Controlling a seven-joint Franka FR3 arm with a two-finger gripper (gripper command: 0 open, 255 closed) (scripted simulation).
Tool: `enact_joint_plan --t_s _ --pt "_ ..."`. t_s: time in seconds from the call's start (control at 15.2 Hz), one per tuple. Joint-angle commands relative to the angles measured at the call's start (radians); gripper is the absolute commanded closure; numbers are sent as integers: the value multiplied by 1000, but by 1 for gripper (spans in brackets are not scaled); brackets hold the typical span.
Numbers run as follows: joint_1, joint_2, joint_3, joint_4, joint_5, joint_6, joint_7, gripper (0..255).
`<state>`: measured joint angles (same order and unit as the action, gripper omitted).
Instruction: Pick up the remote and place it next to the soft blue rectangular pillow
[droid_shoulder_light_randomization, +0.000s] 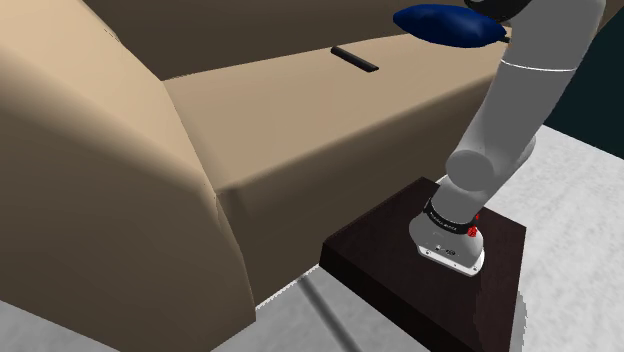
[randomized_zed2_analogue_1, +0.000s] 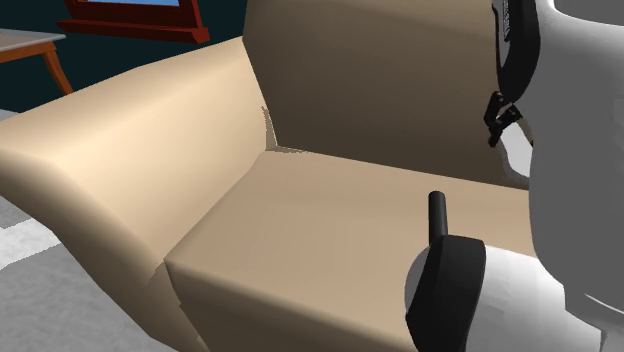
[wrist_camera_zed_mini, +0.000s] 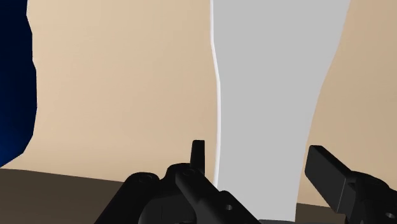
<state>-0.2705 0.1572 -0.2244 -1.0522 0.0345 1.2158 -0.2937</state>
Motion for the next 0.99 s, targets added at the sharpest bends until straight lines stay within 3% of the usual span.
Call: enact_joint_plan --t_s 0.0,0.07,0.13,0.4,0.92 --pt "-45 84 -23 123 26 -41 -54 255" --pt "-71 131 -32 192 42 -64 -78 255" --pt "-125 235 -46 356 79 -126 -115 255" --pt "-88 122 -39 113 40 6 -109 255" --pt "-57 14 -34 -161 7 174 -97 255"
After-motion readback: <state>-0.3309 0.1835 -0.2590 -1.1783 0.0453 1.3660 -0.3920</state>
